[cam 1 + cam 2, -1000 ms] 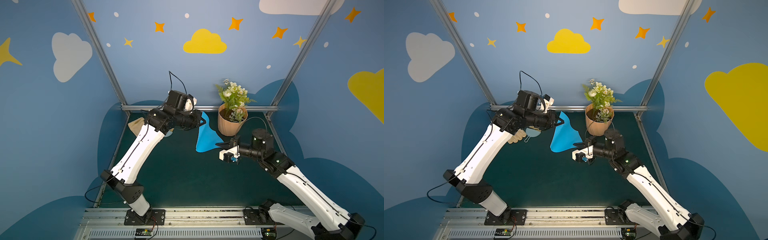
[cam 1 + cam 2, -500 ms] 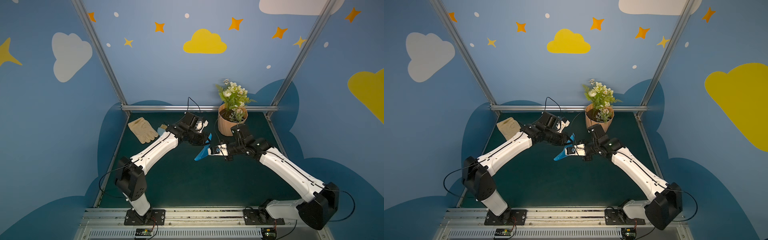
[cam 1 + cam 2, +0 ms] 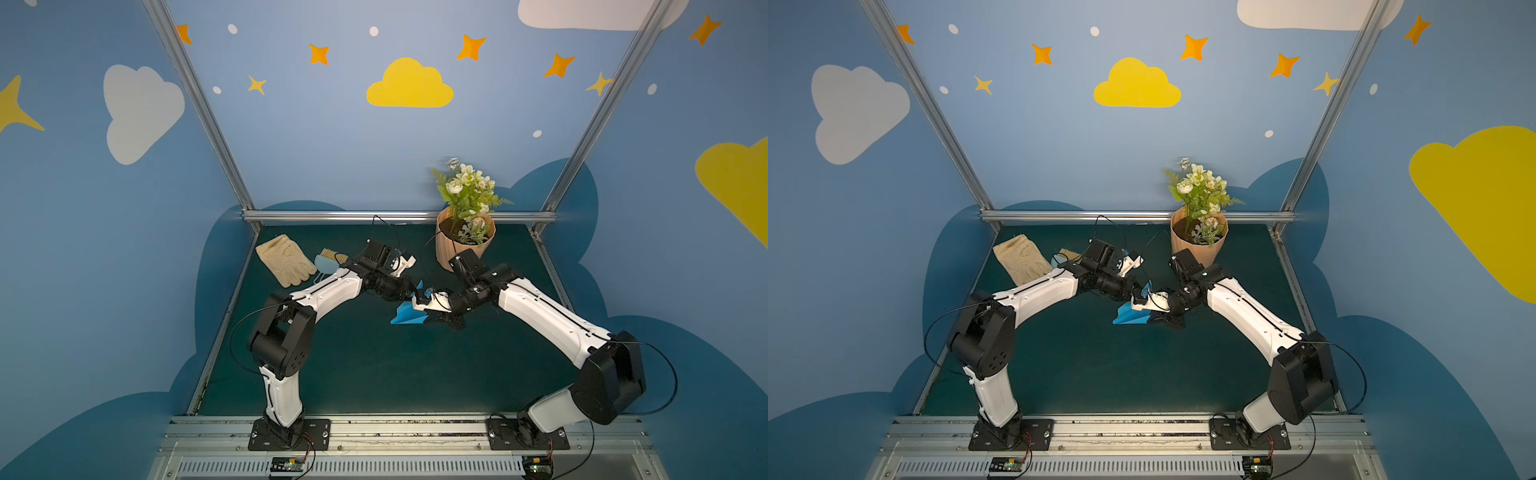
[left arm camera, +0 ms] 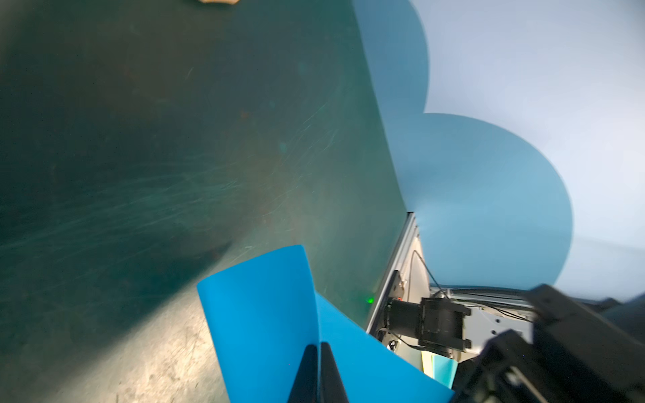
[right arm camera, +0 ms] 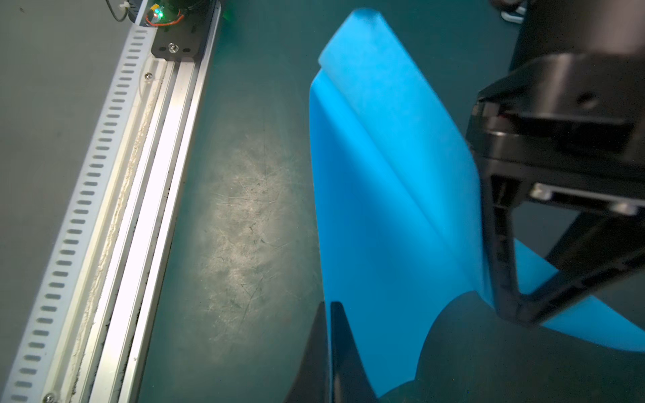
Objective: Fold the square paper diagonally
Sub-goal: Fold the paper at the center of the board.
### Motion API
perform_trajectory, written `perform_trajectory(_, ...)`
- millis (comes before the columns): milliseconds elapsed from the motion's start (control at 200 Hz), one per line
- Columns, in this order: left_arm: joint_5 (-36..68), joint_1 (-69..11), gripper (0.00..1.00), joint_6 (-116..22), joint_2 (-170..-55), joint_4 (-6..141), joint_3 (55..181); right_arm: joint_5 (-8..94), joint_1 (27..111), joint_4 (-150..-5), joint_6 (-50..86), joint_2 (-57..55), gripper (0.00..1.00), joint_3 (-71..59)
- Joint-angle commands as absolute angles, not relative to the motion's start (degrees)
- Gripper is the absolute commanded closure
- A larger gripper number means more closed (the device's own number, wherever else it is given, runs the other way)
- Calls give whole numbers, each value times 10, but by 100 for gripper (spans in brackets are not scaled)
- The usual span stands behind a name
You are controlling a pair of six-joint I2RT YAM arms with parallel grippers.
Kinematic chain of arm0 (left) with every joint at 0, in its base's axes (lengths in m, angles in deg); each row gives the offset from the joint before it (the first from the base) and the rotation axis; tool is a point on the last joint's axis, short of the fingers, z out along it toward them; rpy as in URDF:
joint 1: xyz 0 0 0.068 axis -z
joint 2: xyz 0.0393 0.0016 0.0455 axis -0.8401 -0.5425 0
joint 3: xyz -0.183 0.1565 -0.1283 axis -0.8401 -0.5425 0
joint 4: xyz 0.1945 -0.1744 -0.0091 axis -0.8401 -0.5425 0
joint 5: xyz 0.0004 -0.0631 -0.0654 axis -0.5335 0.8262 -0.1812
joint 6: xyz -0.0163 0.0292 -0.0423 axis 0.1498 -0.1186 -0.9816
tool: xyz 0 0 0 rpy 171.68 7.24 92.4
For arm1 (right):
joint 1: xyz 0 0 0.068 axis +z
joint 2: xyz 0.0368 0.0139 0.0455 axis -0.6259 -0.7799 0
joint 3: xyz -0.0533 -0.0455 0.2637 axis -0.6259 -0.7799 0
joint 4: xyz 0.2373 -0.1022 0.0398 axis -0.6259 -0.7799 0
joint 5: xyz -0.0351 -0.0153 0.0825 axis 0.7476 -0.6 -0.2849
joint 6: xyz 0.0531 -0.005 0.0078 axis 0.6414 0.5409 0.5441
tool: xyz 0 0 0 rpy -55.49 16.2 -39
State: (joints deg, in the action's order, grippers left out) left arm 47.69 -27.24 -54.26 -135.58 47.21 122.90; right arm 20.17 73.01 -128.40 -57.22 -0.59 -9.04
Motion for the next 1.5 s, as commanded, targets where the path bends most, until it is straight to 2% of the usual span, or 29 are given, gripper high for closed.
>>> perform_trajectory(0,518,-270,92,-510,-1342,477,1249,161,732,-1321,-576,-24,100,-53)
perform_trajectory(310,520,-300,91,-440,-1277,444,1196,201,731,-1380,-606,-68,97,15)
perform_trajectory(486,540,-304,90,-446,-1242,482,1160,167,727,-1360,-615,-62,90,6)
perform_trajectory(646,550,-304,90,-442,-1231,491,1145,146,721,-1341,-626,-44,89,-10)
perform_trajectory(766,557,-302,91,-450,-1235,517,1128,151,720,-1341,-632,-45,94,-13)
perform_trajectory(821,554,-300,91,-455,-1238,530,1120,159,719,-1341,-624,-50,100,-15)
perform_trajectory(1046,543,-301,95,-482,-1258,600,1081,148,701,-1337,-590,-76,100,-35)
perform_trajectory(1116,542,-301,96,-491,-1267,626,1069,136,695,-1334,-583,-91,99,-37)
perform_trajectory(1181,540,-301,96,-498,-1273,646,1057,109,686,-1329,-578,-105,92,-39)
perform_trajectory(1492,543,-301,97,-541,-1310,755,1011,55,667,-1289,-565,-157,85,-63)
